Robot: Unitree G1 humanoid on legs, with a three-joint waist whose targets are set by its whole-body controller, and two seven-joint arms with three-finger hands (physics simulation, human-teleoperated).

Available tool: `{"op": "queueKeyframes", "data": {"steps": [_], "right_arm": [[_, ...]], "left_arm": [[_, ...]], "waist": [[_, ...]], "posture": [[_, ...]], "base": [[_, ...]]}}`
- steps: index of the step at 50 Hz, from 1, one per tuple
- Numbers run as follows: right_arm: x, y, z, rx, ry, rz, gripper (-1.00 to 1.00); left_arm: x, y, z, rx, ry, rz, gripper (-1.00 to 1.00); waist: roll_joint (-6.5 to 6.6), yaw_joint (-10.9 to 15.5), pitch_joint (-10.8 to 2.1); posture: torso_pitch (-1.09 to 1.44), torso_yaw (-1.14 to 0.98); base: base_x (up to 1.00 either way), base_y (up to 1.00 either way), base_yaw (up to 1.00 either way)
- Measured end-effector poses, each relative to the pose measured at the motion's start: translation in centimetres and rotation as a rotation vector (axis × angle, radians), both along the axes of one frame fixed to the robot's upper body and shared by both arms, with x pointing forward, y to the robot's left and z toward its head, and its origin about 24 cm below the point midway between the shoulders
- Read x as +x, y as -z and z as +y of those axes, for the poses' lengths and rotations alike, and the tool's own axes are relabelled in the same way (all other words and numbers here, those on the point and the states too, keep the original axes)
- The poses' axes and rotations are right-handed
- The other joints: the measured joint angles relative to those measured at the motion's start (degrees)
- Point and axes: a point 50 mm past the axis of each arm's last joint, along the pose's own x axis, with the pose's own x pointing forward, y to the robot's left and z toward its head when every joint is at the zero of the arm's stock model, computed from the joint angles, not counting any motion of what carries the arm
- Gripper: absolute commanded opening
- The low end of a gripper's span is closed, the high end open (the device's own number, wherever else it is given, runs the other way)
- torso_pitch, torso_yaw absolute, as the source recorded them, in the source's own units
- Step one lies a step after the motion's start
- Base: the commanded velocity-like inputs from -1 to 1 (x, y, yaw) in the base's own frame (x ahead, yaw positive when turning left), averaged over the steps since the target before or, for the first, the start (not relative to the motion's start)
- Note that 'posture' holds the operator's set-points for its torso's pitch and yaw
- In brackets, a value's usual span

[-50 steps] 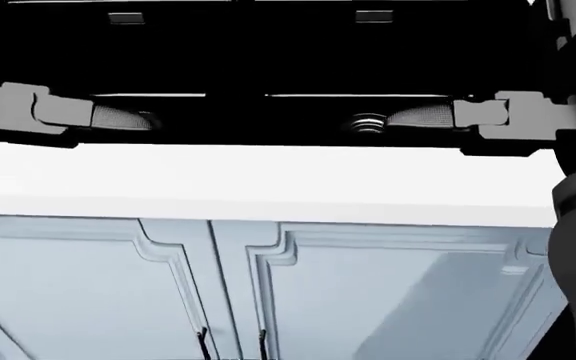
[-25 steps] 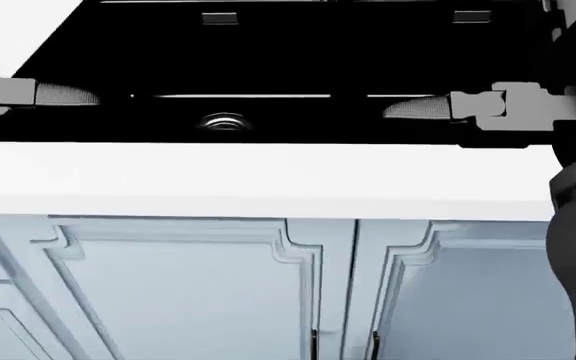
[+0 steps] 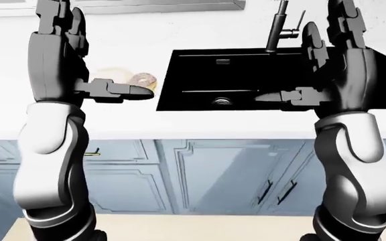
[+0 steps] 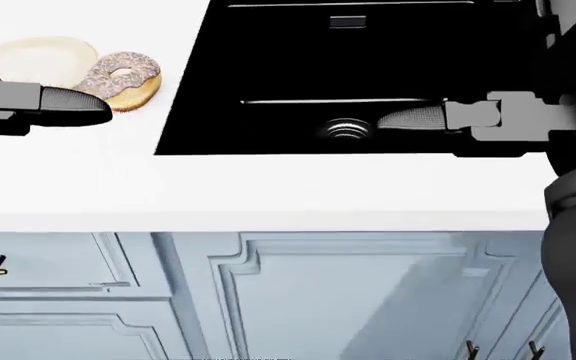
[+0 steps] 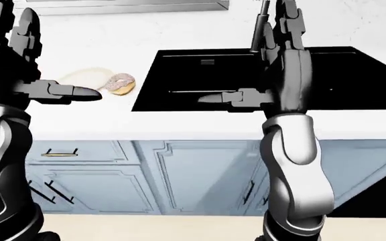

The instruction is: Place the pastries on the plates.

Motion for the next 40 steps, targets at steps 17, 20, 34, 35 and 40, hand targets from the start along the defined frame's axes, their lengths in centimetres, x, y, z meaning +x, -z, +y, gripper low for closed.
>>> {"op": "queueKeyframes", "data": {"steps": [17,20,34,35,40], "right_arm": [[-0.1,-0.2,0.4,0.0,-0.027,-0.012,1.0],[0.3,0.1,0.7,-0.002,-0.036,0.016,1.0],[0.1,-0.4,0.1,-0.005,-0.003,-0.003,1.0],[-0.1,-0.5,0.1,-0.006,-0.006,-0.019,1.0],[0.1,0.3,0.5,0.01,-0.035,0.009,1.0]], "left_arm": [[-0.1,-0.2,0.5,0.005,-0.032,-0.009,1.0],[0.1,0.0,0.7,0.004,-0.036,0.007,1.0],[-0.2,-0.3,0.2,0.016,-0.007,0.004,1.0],[-0.3,-0.5,0.2,0.016,-0.012,-0.011,1.0],[-0.4,-0.3,0.7,0.013,-0.04,-0.01,1.0]], "waist": [[2.37,1.6,0.52],[1.81,2.1,0.93],[1.21,0.9,0.04],[2.25,1.0,0.31],[4.04,3.1,0.82]], "posture": [[0.0,0.0],[0.0,0.0],[0.0,0.0],[0.0,0.0],[0.0,0.0]], "base": [[0.14,0.41,0.0],[0.0,0.0,0.0],[0.01,0.18,0.0],[0.02,0.26,0.0],[0.0,0.05,0.0]]}}
